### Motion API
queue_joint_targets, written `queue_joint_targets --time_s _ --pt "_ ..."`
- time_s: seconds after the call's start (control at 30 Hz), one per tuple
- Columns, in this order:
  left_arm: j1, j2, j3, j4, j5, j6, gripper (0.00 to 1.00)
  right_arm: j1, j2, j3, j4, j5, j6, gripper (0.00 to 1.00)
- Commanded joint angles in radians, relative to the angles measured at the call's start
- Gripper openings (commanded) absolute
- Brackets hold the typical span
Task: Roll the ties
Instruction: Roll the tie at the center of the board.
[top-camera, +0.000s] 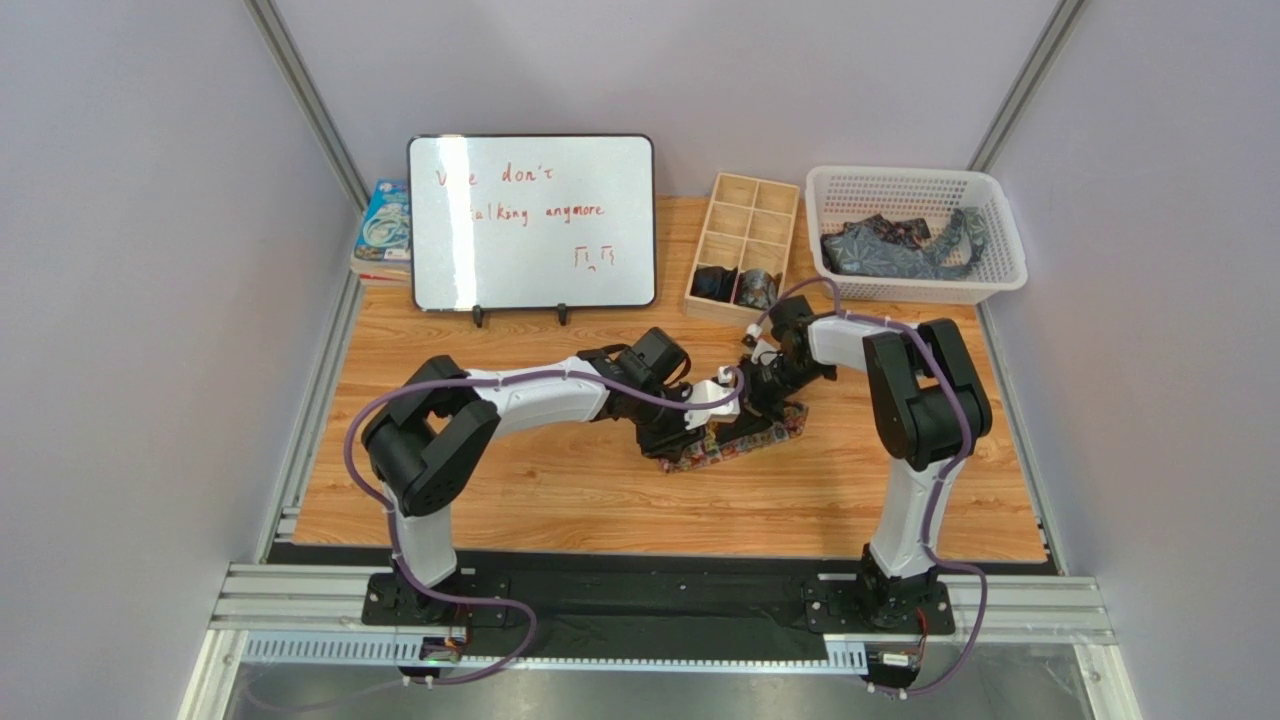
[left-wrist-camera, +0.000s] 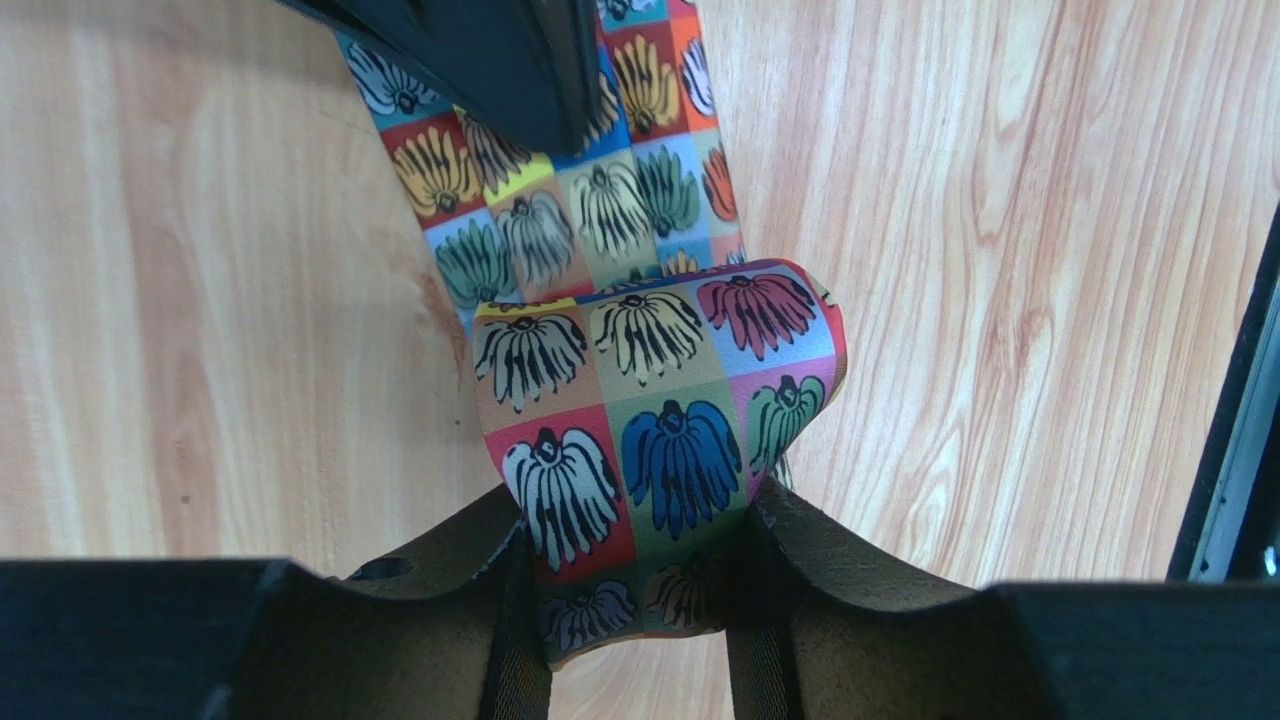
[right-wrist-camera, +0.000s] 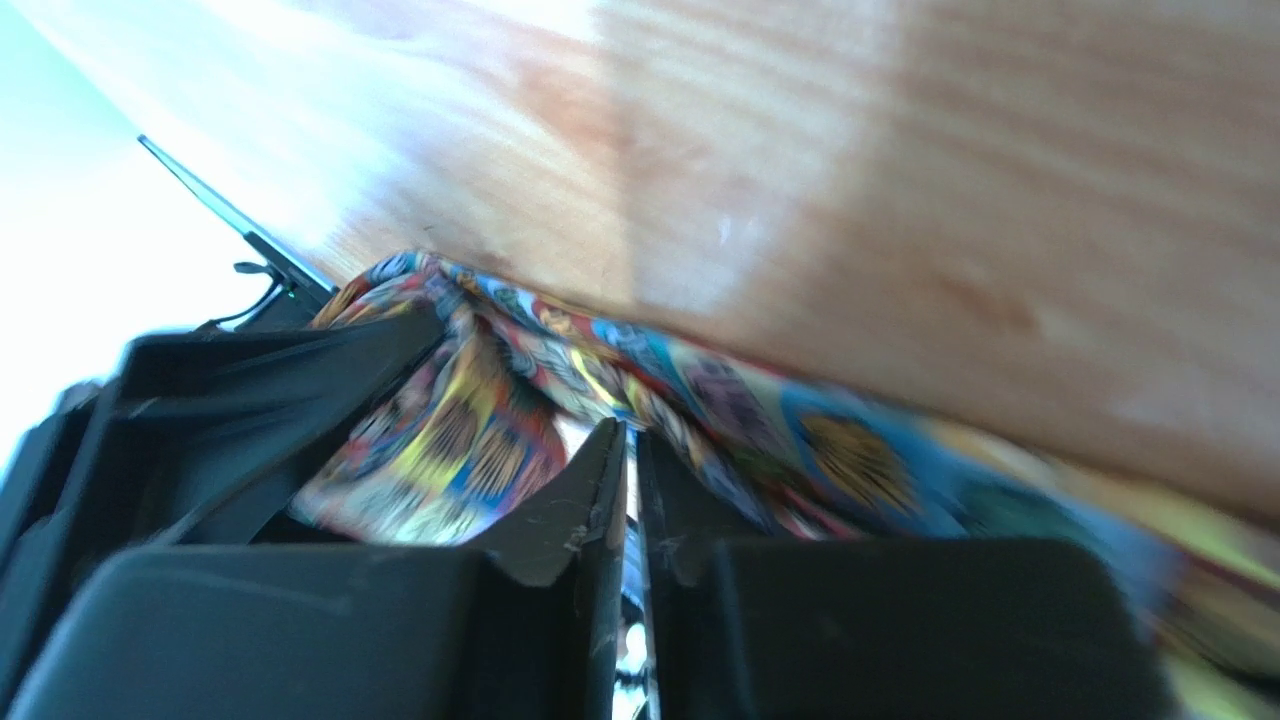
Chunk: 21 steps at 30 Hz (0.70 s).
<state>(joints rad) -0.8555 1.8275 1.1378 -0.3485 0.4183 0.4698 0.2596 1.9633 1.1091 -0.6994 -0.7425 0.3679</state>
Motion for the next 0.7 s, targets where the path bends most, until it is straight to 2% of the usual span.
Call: queue_joint_targets --time_s 0.0,0.07,0.17,0.33,0.47,0.67 --pt "0.004 0.045 0.049 -0.142 0.03 0.027 0.44 -0.022 -0.109 -0.002 0.066 0.0 -0.012 0.19" --pt "0.004 0.053 0.053 -0.144 0.028 0.027 0.44 -0.022 -0.139 0.015 0.058 -0.027 -0.02 0.28" --pt "0.006 0.072 0.062 -0.147 0.02 0.036 0.44 -0.023 -0.141 0.024 0.032 -0.075 -0.035 0.36" --pt "0.021 0.118 0.102 -0.158 0.031 0.084 0.44 -0.014 -0.123 -0.018 0.089 -0.144 0.005 0.38" --pt "0.047 0.147 0.155 -0.199 0.06 0.113 0.45 0.012 -0.116 -0.038 0.198 -0.166 0.048 0.4" --pt "0.052 0.157 0.175 -0.234 0.091 0.138 0.47 0.026 -0.098 -0.057 0.251 -0.186 0.06 0.43"
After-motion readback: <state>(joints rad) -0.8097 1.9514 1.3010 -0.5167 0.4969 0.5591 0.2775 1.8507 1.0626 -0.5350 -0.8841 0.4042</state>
